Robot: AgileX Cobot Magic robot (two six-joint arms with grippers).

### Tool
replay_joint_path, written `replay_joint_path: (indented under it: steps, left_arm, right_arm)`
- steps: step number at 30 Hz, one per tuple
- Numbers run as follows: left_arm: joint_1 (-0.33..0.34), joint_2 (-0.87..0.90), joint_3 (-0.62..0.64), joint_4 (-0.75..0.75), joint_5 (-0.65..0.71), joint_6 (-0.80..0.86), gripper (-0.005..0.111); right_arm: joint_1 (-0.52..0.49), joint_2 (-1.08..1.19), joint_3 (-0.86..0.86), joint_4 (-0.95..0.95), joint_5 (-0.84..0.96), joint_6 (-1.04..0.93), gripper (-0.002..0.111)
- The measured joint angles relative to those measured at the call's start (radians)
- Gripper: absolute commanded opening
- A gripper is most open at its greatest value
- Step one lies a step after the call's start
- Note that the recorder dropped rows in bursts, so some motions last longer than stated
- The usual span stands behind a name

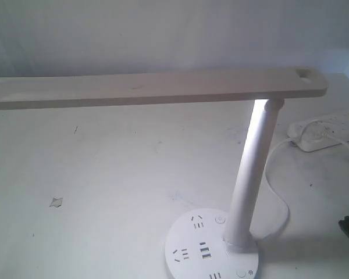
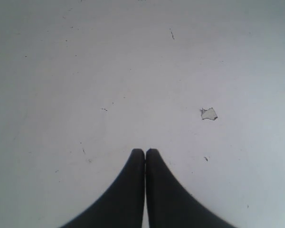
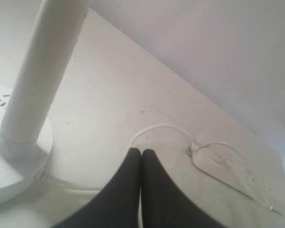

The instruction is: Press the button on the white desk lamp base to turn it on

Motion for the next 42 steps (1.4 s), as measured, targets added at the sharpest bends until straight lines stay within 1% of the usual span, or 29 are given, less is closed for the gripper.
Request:
replay_joint_path:
  steps: [8,11,14,17,20,21,23,25,27,35,39,42]
  left_arm:
    - [0.000,0.000,0.000,0.000,0.000,0.000,0.000]
    - [0.000,0.000,0.000,0.000,0.000,0.000,0.000]
    - [0.000,0.000,0.000,0.000,0.000,0.000,0.000]
    - [0.000,0.000,0.000,0.000,0.000,0.000,0.000]
    - [0.000,0.000,0.000,0.000,0.000,0.000,0.000]
    - [0.000,0.000,0.000,0.000,0.000,0.000,0.000]
    - [0.000,0.000,0.000,0.000,0.000,0.000,0.000]
    - [0.000,0.000,0.000,0.000,0.000,0.000,0.000]
    - [0.000,0.000,0.000,0.000,0.000,0.000,0.000]
    - [0.000,0.000,0.000,0.000,0.000,0.000,0.000]
    - [0.000,0.000,0.000,0.000,0.000,0.000,0.000]
    - [0.000,0.000,0.000,0.000,0.000,0.000,0.000]
  right_arm:
    - [0.000,0.000,0.002,-0.017,-0.004,0.000,0.000]
    - [0.000,0.000,0.002,0.033,-0.030,0.000,0.000]
    - [0.000,0.000,0.002,0.123,-0.114,0.000,0.000]
    - [0.000,0.000,0.002,0.306,-0.254,0.000,0.000]
    - [0.000,0.000,0.002,0.585,-0.401,0.000,0.000]
    - [0.000,0.000,0.002,0.652,-0.457,0.014,0.000]
    - [0.000,0.000,0.002,0.724,-0.558,0.065,0.000]
    - [0.000,0.000,0.002,0.756,-0.623,0.114,0.000]
    - [0.000,0.000,0.002,0.771,-0.649,0.145,0.000]
    - [0.000,0.000,0.002,0.785,-0.663,0.344,0.000]
    - [0.000,0.000,0.002,0.787,-0.663,0.351,0.000]
    - [0.000,0.000,0.002,0.791,-0.639,0.256,0.000]
